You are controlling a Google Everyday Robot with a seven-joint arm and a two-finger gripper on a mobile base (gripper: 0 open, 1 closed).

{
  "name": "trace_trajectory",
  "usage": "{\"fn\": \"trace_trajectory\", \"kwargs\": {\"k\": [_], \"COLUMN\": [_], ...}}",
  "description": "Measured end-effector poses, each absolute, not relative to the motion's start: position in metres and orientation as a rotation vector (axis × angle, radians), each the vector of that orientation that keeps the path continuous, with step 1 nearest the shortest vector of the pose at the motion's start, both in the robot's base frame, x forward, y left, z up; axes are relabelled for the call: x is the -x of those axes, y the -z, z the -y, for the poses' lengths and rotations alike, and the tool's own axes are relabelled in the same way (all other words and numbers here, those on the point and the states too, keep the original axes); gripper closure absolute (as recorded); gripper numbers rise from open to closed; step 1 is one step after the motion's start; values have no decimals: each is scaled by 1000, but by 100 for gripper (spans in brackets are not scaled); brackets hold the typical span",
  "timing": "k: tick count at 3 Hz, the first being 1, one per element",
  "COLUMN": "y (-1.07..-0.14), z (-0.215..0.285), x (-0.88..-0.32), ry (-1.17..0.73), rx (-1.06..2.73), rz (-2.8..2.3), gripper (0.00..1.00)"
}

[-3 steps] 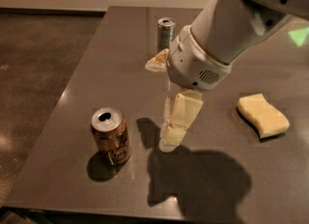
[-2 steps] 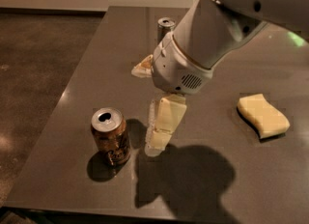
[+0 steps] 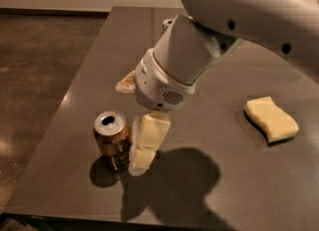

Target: Pick orange can

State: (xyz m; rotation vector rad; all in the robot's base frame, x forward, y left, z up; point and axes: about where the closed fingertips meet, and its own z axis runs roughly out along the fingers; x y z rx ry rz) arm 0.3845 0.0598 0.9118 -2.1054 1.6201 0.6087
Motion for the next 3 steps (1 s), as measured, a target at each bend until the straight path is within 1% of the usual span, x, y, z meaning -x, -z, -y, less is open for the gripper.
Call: {"fn": "trace_trajectory", "kwargs": {"k": [2,3], "y": [-902,-898], "z": [-81,-87], "x": [-379,-379], "ry": [-637,-638], "rx": [2092,2088], "rz": [-1604,-1603], "gripper": [0,17]}}
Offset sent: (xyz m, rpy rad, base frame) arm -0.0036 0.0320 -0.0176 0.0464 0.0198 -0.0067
